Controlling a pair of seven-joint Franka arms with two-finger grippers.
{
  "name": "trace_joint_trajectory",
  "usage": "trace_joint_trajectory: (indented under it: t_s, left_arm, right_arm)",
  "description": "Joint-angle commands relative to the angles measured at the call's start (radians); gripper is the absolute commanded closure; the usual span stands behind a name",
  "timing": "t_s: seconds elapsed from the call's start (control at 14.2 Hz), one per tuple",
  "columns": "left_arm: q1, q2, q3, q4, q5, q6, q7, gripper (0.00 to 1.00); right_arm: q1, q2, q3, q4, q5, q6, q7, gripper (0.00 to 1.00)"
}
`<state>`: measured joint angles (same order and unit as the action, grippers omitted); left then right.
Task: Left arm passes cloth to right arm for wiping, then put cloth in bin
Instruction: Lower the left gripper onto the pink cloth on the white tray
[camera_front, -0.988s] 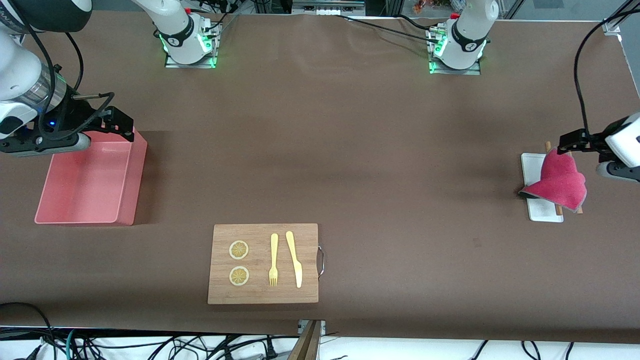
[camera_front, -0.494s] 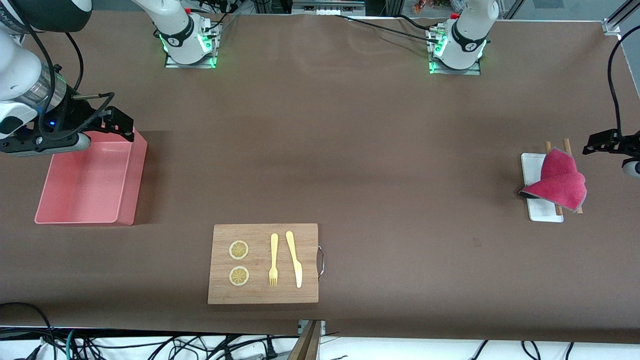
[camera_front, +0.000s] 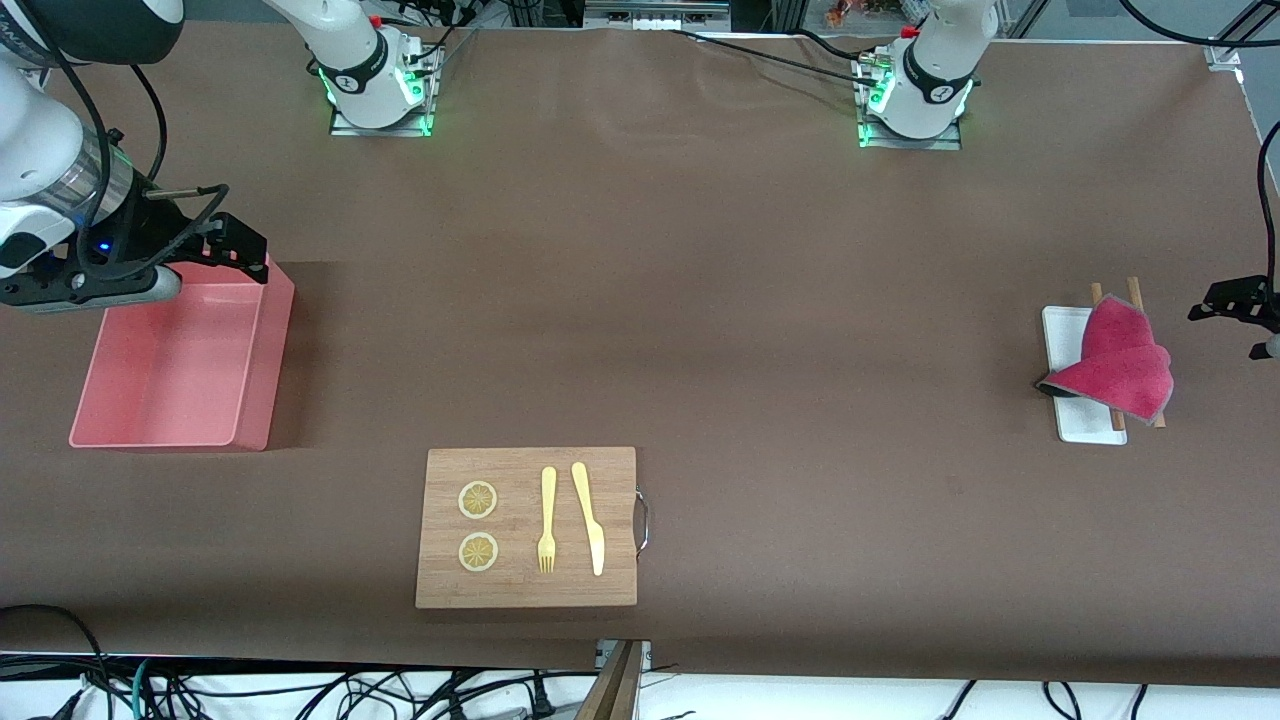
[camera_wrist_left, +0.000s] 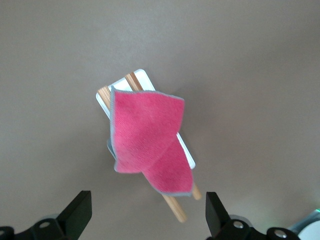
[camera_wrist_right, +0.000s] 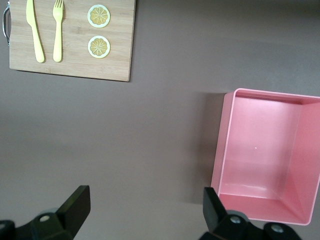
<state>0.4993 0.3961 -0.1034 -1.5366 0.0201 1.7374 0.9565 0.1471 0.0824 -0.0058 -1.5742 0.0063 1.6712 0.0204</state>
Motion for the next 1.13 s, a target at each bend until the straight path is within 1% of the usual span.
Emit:
trace_joint_trajectory:
  t_s: [0.0,0.07,0.21,0.28,0.49,0.63,0.71,0.78,1.06]
  left_arm:
    - [0.022,0.070,-0.012,0.039,-0.067,0.042,0.102,0.00]
    - [0.027,0.098,-0.012,0.041,-0.075,0.065,0.116,0.00]
    - [0.031,0.144,-0.012,0.075,-0.132,0.068,0.125,0.00]
    - [0.036,0.161,-0.012,0.087,-0.140,0.070,0.128,0.00]
    - [0.045,0.219,-0.012,0.133,-0.210,0.070,0.128,0.05]
    - [0.065,0.251,-0.012,0.145,-0.221,0.071,0.125,0.20]
    - [0.067,0.259,-0.012,0.145,-0.238,0.071,0.125,0.34]
    - [0.071,0.262,-0.010,0.145,-0.245,0.071,0.125,0.39]
    - [0.074,0.260,-0.010,0.145,-0.244,0.071,0.123,0.52]
  right_arm:
    - [-0.001,-0.001,0.000,0.017,0.011,-0.018,-0.011,0.00]
    - [-0.001,-0.001,0.000,0.016,0.011,-0.018,-0.011,0.00]
    - [-0.001,-0.001,0.000,0.016,0.011,-0.018,-0.011,0.00]
    - [-0.001,-0.001,-0.002,0.016,0.012,-0.018,-0.011,0.00]
    - [-0.001,-0.001,-0.002,0.017,0.012,-0.018,-0.011,0.00]
    - [-0.001,0.000,-0.002,0.017,0.012,-0.018,-0.011,0.00]
    - [-0.001,0.000,-0.002,0.017,0.012,-0.018,-0.011,0.00]
    - [-0.001,-0.001,-0.002,0.016,0.012,-0.018,-0.011,0.00]
    - [-0.001,0.000,-0.002,0.017,0.012,-0.018,-0.011,0.00]
